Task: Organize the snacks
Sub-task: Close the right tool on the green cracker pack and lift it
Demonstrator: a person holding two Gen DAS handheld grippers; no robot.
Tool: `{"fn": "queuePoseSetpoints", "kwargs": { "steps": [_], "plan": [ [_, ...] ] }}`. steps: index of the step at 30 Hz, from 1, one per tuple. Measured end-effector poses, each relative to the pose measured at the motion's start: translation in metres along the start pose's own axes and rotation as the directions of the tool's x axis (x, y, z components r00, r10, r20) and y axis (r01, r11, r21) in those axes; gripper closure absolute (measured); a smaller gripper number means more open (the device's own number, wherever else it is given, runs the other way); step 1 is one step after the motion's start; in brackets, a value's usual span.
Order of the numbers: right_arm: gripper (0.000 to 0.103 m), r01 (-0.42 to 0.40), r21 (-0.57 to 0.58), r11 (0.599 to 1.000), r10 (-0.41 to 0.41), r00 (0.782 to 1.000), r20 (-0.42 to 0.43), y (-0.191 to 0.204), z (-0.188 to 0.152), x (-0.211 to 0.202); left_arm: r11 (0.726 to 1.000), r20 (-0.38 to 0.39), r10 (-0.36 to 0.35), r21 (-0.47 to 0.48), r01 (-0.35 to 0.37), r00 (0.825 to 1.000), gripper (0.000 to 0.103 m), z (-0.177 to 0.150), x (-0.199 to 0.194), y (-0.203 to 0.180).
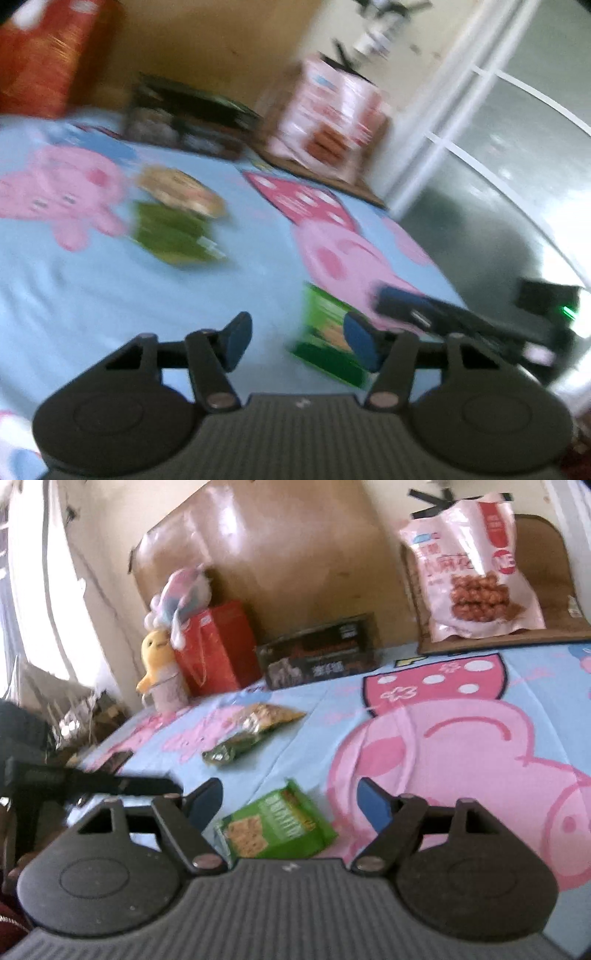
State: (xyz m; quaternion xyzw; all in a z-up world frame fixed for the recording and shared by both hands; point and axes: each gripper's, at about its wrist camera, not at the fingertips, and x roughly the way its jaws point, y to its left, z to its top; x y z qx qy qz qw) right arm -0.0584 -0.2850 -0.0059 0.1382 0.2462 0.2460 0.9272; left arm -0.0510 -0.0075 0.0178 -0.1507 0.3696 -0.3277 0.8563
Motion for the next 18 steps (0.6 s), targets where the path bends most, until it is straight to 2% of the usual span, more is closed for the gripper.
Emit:
{"fn": "queuePoseSetpoints", "kwargs": {
  "steps": [3, 5, 8, 13, 14, 15, 16, 18],
  "plan": [
    [0.077, 0.026, 0.033, 0.999, -0.024, 0.999, -0.042, -0.01, 0.0, 0.007, 0.995, -0.089, -0.1, -0.007, 0.1, 0.991, 0.055, -0.006, 0.012, -0.01],
    [0.079, 0.008, 0.064, 0.998, -0.003, 0.998, -0.07, -0.015, -0.004, 0.01, 0.992, -0.128, -0.129, -0.031, 0.126, 0.983, 0.055, -0.009, 0.023, -0.012],
    [0.079, -0.052, 0.079, 0.996, 0.06, 0.993, -0.099, -0.014, -0.01, 0.007, 0.993, -0.158, -0.109, -0.068, 0.1, 0.981, 0.055, -0.009, 0.035, -0.008],
    [0.076, -0.164, 0.006, 0.986, 0.163, 0.976, -0.145, 0.005, -0.022, -0.008, 0.992, -0.083, -0.026, -0.126, 0.015, 0.996, 0.055, 0.007, 0.025, 0.016],
    [0.067, -0.162, -0.019, 0.987, 0.158, 0.978, -0.138, 0.009, -0.023, -0.013, 0.991, -0.07, -0.024, -0.136, 0.014, 0.997, 0.055, 0.01, 0.022, 0.02],
    [0.05, -0.145, -0.042, 0.988, 0.139, 0.982, -0.128, 0.01, -0.023, -0.016, 0.99, -0.055, -0.025, -0.139, 0.017, 0.998, 0.054, 0.012, 0.017, 0.022],
    [0.044, -0.118, -0.073, 0.99, 0.109, 0.988, -0.113, 0.013, -0.024, -0.019, 0.991, -0.049, -0.023, -0.132, 0.016, 0.999, 0.049, 0.016, 0.014, 0.022],
    [0.043, -0.067, -0.145, 0.987, 0.051, 0.993, -0.108, 0.018, -0.024, -0.02, 0.995, -0.049, -0.017, -0.104, 0.012, 0.999, 0.046, 0.018, 0.011, 0.019]
  ]
}}
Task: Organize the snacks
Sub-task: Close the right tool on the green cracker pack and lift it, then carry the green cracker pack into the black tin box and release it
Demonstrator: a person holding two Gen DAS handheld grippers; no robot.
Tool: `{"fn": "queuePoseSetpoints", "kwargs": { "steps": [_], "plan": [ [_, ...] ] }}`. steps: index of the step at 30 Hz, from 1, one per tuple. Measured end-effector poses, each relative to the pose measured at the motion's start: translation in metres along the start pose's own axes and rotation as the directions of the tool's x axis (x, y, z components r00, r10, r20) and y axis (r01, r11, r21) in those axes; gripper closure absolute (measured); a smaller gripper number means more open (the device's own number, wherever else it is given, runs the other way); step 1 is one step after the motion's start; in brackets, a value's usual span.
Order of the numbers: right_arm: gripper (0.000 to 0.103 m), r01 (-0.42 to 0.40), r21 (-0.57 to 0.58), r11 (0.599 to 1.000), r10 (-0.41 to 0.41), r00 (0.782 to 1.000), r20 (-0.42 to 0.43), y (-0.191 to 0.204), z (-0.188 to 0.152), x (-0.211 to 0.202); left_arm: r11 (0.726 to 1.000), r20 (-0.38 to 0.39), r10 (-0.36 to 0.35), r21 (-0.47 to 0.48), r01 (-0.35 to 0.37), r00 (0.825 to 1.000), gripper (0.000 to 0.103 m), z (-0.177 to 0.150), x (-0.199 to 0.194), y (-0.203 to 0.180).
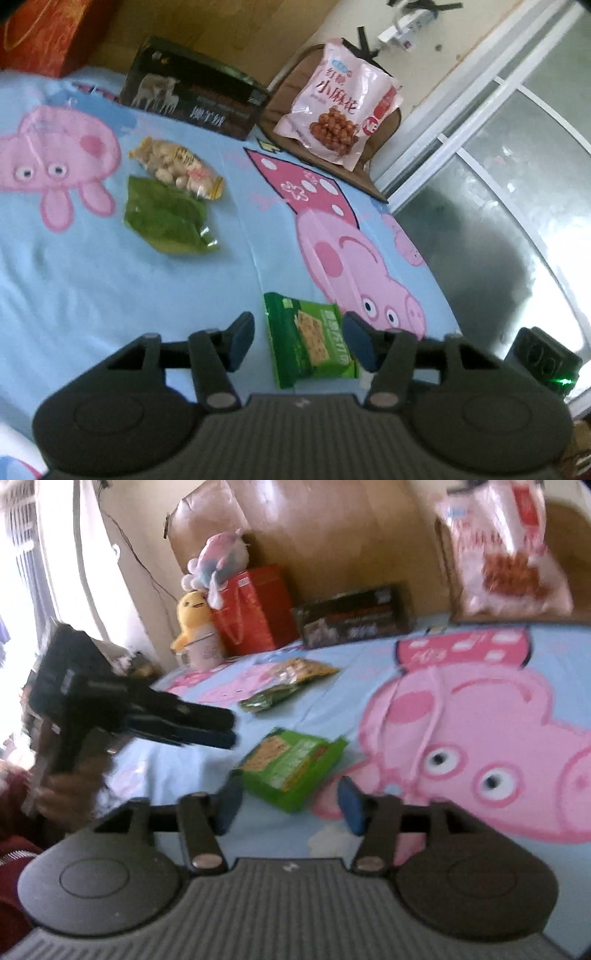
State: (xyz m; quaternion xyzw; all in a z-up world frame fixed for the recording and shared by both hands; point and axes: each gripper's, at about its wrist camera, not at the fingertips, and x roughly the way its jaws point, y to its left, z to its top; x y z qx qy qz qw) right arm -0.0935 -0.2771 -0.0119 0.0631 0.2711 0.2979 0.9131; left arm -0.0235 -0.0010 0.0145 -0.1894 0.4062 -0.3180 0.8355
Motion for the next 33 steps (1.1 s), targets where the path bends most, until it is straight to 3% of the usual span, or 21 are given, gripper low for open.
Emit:
{"fn": "queuePoseSetpoints", "kwargs": {
  "steps": [5, 7, 10, 11, 15, 19, 23, 28, 33],
  "plan": [
    [0.043, 0.012, -0.12, 0.993, -0.017, 0.999, -0.042, 0.012, -0.003, 0.012, 0.999, -0.066, 0.004, 0.043, -0.001, 0.998, 0.048, -0.004, 0.016, -0.008],
    [0.044, 0.024, -0.183, 0.983, -0.035, 0.998, -0.059, 0.021, -0.005, 0.018, 0.999, -0.103, -0.011, 0.048, 0.016, 0.995, 0.055, -0.008, 0.025, -0.01],
    [0.062, 0.063, -0.237, 0.969, -0.079, 0.995, -0.059, 0.027, -0.006, 0.025, 0.995, -0.119, -0.004, 0.098, 0.016, 0.993, 0.072, -0.015, 0.029, -0.018],
    [0.074, 0.072, -0.248, 0.966, -0.089, 0.994, -0.058, 0.028, -0.003, 0.026, 0.994, -0.121, 0.008, 0.107, 0.005, 0.993, 0.074, -0.015, 0.028, -0.019],
    [0.076, 0.035, -0.218, 0.975, -0.042, 0.999, -0.028, 0.02, 0.02, 0.026, 0.994, -0.1, 0.004, 0.112, 0.007, 0.995, 0.076, 0.002, 0.016, -0.02],
    [0.076, 0.033, -0.213, 0.976, -0.026, 0.999, 0.038, 0.014, 0.06, 0.043, 0.982, -0.008, 0.04, 0.184, -0.038, 0.999, 0.075, 0.044, 0.008, -0.026],
    [0.076, 0.056, -0.25, 0.967, -0.026, 0.992, 0.123, 0.003, 0.113, 0.077, 0.964, 0.099, 0.089, 0.242, -0.111, 0.991, 0.075, 0.104, 0.013, -0.025],
    [0.076, 0.047, -0.229, 0.972, -0.01, 0.987, 0.158, -0.025, 0.183, 0.149, 0.962, 0.195, 0.151, 0.197, -0.19, 0.969, 0.075, 0.191, 0.034, 0.007],
    [0.076, 0.009, -0.19, 0.982, 0.01, 0.995, 0.1, -0.052, 0.227, 0.232, 0.949, 0.214, 0.269, 0.106, -0.296, 0.939, 0.074, 0.252, 0.068, 0.056]
  ]
}}
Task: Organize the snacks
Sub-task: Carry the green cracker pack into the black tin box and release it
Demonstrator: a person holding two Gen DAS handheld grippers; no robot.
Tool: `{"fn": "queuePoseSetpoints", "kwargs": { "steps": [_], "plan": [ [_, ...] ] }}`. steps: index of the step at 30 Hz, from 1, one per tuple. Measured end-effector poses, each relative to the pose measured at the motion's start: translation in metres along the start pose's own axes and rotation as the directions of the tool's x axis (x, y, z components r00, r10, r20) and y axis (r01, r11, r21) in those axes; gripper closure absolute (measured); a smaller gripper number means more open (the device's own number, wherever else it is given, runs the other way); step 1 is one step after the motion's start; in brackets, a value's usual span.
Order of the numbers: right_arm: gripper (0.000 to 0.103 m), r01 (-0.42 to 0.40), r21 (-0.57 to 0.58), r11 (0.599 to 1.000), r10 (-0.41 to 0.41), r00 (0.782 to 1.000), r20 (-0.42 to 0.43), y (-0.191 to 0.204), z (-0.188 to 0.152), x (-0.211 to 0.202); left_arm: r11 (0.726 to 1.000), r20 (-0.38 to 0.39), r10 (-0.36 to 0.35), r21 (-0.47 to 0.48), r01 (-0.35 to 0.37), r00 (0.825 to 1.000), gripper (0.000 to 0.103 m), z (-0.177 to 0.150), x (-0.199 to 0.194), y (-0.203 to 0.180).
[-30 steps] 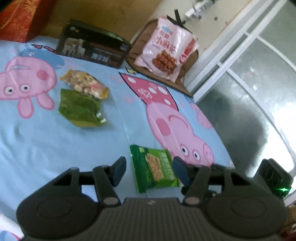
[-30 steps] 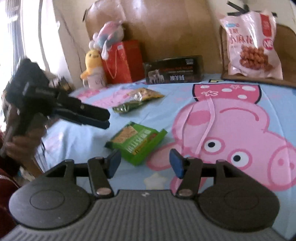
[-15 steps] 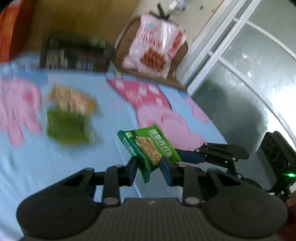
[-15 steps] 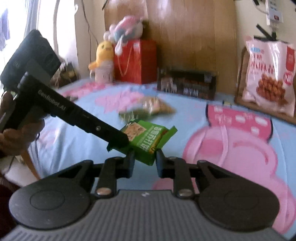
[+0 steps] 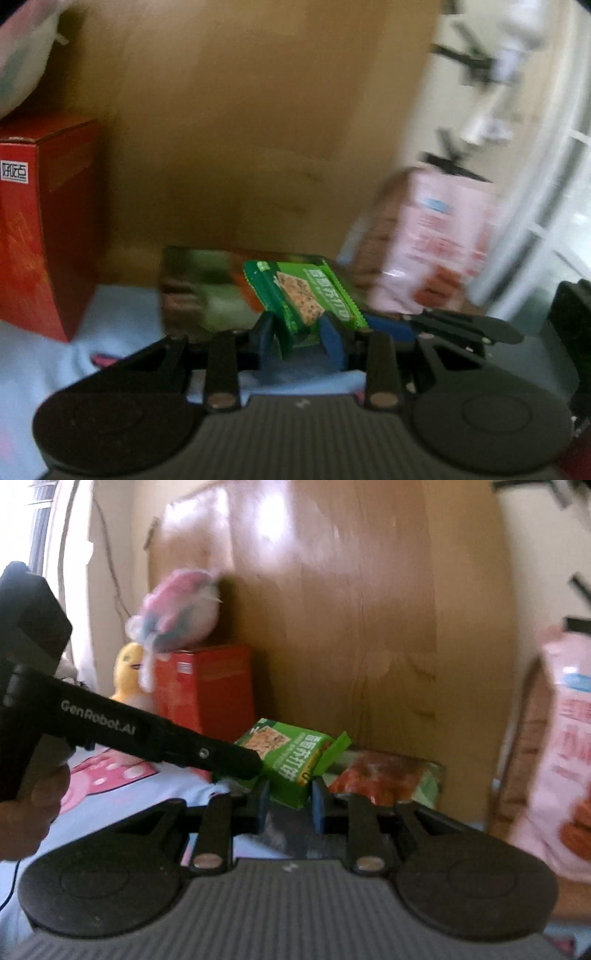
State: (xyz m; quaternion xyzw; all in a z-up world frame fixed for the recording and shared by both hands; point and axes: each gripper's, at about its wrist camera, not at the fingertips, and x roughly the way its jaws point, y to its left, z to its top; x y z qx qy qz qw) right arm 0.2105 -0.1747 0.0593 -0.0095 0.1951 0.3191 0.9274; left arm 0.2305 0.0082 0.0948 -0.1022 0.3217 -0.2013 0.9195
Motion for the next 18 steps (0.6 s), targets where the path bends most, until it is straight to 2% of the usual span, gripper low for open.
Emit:
{"fn": "queuePoseSetpoints", "kwargs": {
  "steps": [3, 6, 9, 13, 16, 18],
  "plan": [
    [0.073, -0.027, 0.042, 0.999, 0.029, 0.998, -0.047, -0.011, 0.004, 0.041, 0.996, -0.012, 0.085, -0.024, -0.086, 0.996, 0.072, 0.005, 0.023, 0.017],
    [0.065, -0.02, 0.063, 0.998, 0.024, 0.997, -0.072, -0.014, 0.003, 0.06, 0.985, -0.008, 0.17, -0.016, -0.17, 0.985, 0.064, 0.002, 0.033, 0.024],
    [0.061, -0.019, 0.086, 0.996, 0.022, 0.999, -0.036, -0.016, 0.001, 0.052, 0.987, 0.011, 0.155, -0.032, -0.155, 0.988, 0.057, -0.004, 0.026, 0.026],
    [0.061, 0.0, 0.109, 0.994, -0.002, 1.0, 0.013, -0.013, -0.01, 0.01, 0.989, 0.05, 0.138, -0.051, -0.136, 0.989, 0.057, -0.017, -0.004, 0.023],
    [0.058, -0.035, 0.166, 0.985, 0.034, 0.999, 0.009, -0.015, -0.03, -0.025, 0.993, 0.054, 0.096, -0.073, -0.092, 0.994, 0.053, -0.037, -0.031, 0.021],
    [0.054, -0.055, 0.195, 0.979, 0.06, 0.998, -0.019, -0.01, -0.047, -0.044, 0.994, 0.026, 0.069, -0.081, -0.067, 0.997, 0.052, -0.058, -0.044, 0.018]
  ]
}}
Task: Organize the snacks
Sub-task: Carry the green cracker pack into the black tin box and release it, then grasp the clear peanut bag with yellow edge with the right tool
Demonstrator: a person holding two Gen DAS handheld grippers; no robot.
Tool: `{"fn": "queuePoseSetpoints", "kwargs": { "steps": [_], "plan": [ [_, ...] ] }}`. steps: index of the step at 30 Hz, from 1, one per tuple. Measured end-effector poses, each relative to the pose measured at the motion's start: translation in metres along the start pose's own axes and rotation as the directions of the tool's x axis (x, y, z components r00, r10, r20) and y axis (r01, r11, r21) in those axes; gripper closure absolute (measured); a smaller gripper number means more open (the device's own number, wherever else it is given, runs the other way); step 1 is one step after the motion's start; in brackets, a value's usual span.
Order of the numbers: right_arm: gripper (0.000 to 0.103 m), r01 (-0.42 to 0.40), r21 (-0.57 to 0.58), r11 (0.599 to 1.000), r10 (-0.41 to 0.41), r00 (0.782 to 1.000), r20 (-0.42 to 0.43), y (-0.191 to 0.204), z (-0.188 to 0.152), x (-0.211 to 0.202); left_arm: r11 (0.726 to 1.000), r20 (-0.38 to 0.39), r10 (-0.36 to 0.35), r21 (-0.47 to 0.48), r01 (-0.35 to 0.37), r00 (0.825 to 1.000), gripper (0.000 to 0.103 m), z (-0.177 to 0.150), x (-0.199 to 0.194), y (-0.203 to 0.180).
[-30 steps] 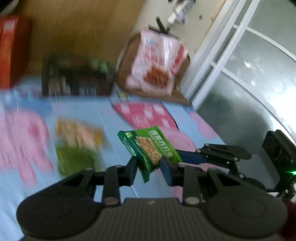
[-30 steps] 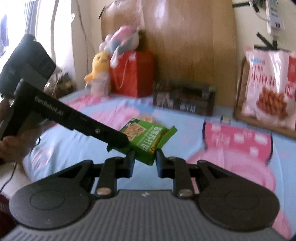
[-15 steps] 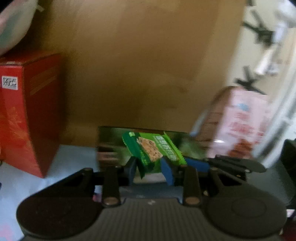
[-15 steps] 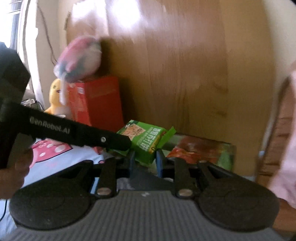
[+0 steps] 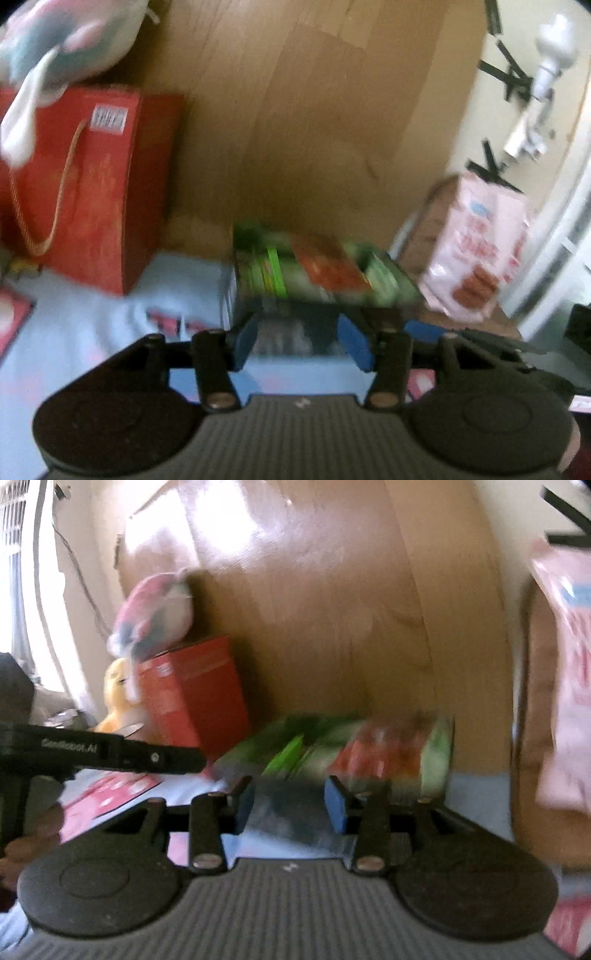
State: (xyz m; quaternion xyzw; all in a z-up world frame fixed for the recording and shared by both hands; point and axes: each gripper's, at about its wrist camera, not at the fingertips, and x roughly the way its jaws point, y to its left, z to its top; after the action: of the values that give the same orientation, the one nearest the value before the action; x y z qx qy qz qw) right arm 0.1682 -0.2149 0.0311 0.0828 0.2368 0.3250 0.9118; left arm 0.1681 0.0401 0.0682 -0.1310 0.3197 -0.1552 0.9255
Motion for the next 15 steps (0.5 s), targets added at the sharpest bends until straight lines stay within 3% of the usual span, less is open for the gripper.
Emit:
{"fn": "queuePoseSetpoints", "kwargs": {
  "steps": [6, 10, 12, 15],
  "plan": [
    [0.053, 0.007, 0.057, 0.998, 0.0, 0.992, -0.127, 0.021, -0.054, -0.028, 0.998, -0.143, -0.005, -0.059, -0.004, 0.99, 0.052, -0.051, 0.002, 0.007],
    [0.054, 0.005, 0.099, 0.995, 0.012, 0.985, -0.17, 0.034, -0.069, -0.025, 0.995, -0.211, -0.049, -0.09, 0.03, 0.976, 0.069, -0.068, 0.018, 0.001],
    [0.06, 0.052, 0.046, 0.998, -0.045, 0.988, -0.15, 0.042, -0.072, -0.028, 0.997, -0.204, -0.031, -0.074, 0.016, 0.979, 0.07, -0.07, 0.022, -0.013],
    [0.061, 0.137, 0.013, 0.99, -0.134, 0.983, -0.123, 0.044, -0.073, -0.037, 0.999, -0.213, -0.033, -0.044, 0.024, 0.977, 0.071, -0.073, 0.028, -0.037]
  ]
}}
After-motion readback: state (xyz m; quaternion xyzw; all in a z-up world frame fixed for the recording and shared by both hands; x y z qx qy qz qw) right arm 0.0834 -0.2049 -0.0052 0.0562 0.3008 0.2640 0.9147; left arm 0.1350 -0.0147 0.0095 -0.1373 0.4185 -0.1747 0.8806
